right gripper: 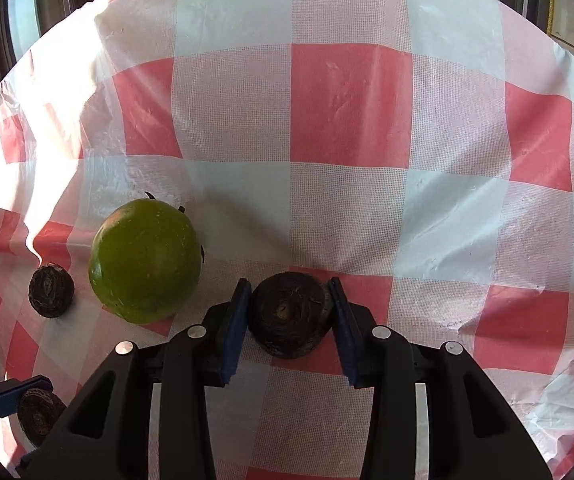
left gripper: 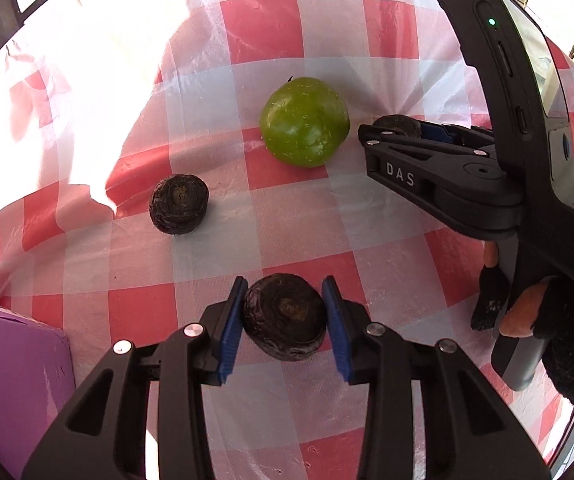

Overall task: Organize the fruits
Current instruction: 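Grasp a dark date with the right tool while the left tool grasps another date, then carry both dates over the white box with both tools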

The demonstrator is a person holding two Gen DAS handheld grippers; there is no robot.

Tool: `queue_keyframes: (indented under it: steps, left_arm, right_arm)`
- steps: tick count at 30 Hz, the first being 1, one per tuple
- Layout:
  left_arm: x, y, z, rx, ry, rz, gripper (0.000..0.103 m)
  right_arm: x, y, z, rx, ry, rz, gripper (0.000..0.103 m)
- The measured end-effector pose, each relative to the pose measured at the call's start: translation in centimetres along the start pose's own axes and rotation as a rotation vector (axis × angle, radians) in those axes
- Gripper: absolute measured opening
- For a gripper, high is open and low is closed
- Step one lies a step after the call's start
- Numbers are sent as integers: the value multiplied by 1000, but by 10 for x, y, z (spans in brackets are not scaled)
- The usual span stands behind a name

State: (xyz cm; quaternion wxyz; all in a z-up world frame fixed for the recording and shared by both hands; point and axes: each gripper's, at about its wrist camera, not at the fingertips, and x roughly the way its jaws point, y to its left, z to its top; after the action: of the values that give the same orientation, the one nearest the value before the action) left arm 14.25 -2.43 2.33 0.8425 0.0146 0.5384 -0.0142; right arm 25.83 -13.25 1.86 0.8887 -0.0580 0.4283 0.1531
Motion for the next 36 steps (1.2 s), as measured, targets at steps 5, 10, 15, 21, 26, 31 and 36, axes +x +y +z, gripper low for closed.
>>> queue_keyframes:
  steps: [5, 10, 15, 21, 26, 31, 36]
  left_arm:
    - [-14, 1, -22, 10, 9, -23, 38]
    - [-29, 3, -49, 17, 33, -68, 38]
    - [-59, 7, -59, 72, 24, -151, 38]
    - [-103, 9, -88, 193, 8, -258, 38]
    - [-144, 29, -105, 259, -51, -366, 38]
    - [-184, 74, -102, 244, -162, -428, 38]
    - [-209, 139, -98, 160, -244, -399, 38]
  right_arm:
    - [-33, -6, -35, 140, 2, 12, 39]
    - [-67, 2, -80, 223, 26, -5, 39]
    - [-102, 20, -118, 282, 55, -24, 39]
    - [-142, 44, -161, 395, 99, -77, 39]
    - [-179, 74, -188, 461, 105, -115, 39]
    - [-217, 112, -181, 478, 29, -118, 39]
    - [-249, 166, -152, 395, -57, -78, 39]
